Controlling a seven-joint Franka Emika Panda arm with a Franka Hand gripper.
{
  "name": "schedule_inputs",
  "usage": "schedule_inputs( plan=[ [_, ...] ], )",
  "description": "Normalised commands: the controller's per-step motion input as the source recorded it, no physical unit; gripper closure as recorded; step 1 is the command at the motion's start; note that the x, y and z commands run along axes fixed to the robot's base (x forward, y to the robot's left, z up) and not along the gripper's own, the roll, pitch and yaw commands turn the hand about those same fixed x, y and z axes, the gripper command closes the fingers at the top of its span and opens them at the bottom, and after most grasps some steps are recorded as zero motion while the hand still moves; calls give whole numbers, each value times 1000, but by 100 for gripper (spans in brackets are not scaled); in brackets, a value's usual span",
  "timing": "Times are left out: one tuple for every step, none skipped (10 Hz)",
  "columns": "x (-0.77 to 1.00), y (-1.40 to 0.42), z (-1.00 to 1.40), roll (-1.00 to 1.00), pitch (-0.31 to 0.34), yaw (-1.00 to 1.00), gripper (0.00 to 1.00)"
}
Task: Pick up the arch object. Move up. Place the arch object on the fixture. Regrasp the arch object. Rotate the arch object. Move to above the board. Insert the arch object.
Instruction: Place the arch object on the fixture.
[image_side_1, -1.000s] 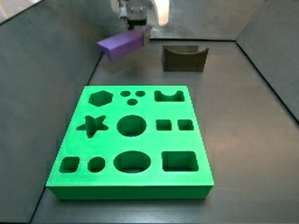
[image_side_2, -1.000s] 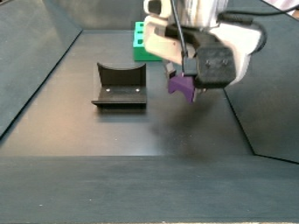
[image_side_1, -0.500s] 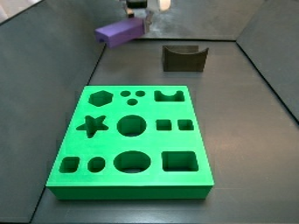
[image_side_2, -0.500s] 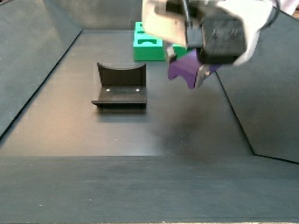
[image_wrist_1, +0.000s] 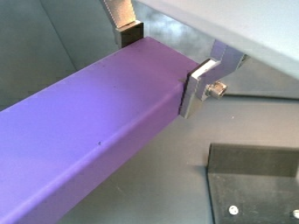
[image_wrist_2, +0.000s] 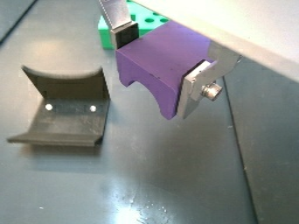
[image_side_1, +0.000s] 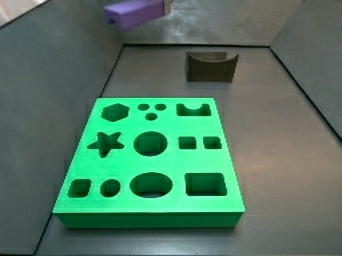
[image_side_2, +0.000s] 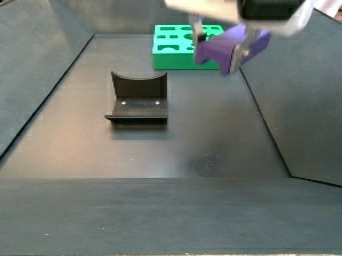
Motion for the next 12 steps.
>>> schedule_inputs(
  plan=[
    [-7, 12, 403, 50, 71, -9, 100],
    [4, 12, 187, 48, 84, 1, 100],
    [1000, -683, 29, -70, -106, 1000, 100],
    [1000, -674, 7, -69, -107, 1000, 100],
    [1000, -627, 6, -74, -111, 1000, 100],
    [1000, -540, 0, -87, -116, 1000, 100],
    [1000, -506, -5, -98, -118, 1000, 100],
    [1000, -443, -8, -120, -116, 1000, 100],
    [1000, -402, -9, -140, -115, 1000, 100],
    [1000, -353, -17, -165, -109, 892, 100],
    [1000, -326, -19, -160, -91, 726, 100],
    [1000, -275, -21, -148, -52, 424, 100]
  ],
)
